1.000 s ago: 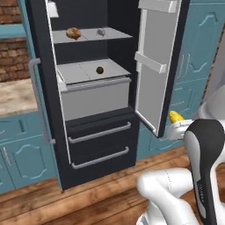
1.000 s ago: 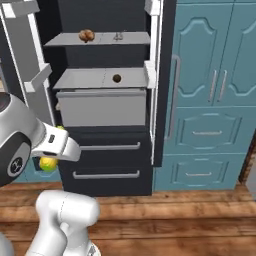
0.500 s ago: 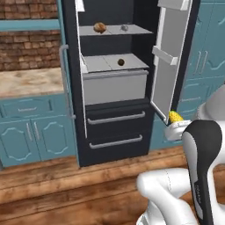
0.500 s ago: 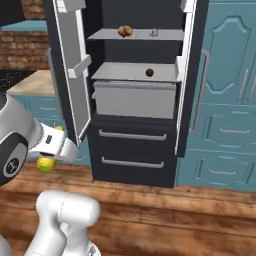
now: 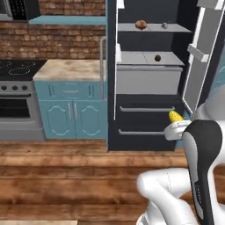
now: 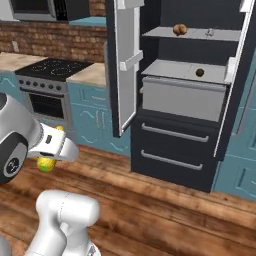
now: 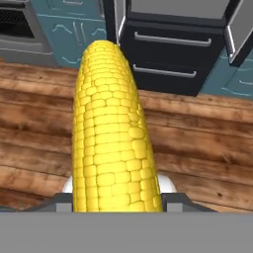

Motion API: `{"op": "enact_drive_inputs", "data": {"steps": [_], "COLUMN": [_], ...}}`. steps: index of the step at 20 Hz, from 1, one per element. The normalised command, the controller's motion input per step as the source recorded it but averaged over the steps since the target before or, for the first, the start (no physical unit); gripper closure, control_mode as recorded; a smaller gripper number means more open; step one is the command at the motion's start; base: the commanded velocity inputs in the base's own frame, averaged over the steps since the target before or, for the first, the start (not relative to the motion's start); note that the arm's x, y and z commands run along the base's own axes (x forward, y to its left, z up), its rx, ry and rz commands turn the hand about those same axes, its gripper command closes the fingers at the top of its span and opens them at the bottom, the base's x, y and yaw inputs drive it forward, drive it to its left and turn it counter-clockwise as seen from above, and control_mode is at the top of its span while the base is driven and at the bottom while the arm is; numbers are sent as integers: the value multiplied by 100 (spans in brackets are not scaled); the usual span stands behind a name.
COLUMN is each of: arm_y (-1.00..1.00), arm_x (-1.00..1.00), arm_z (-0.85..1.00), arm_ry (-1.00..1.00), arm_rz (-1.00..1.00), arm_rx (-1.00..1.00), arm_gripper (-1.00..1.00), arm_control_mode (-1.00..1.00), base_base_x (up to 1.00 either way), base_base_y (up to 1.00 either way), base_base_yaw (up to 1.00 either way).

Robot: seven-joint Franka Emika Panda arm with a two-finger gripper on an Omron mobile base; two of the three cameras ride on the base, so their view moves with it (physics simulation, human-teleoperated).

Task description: Gather the avocado and corn from the fridge and place them on a tray on the dining counter. Then gather the chicken drumstick and fish from the fridge and place them on the other tray.

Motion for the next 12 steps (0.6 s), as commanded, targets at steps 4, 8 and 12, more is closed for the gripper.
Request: {"op": "enact_drive_inputs", "data": {"steps": [4,8,12], "arm_y": [0,0,0], "arm_x": [0,0,0], "arm_z": [0,0,0], "arm_ry": [0,0,0], "arm_rz": [0,0,0], "arm_rx": [0,0,0], "arm_gripper": [100,100,100], "arm_control_mode": [100,100,100], "base_base_x": [-54,-53,-55], "base_base_y": [15,17,11], "base_base_yaw": [46,47,46]}}
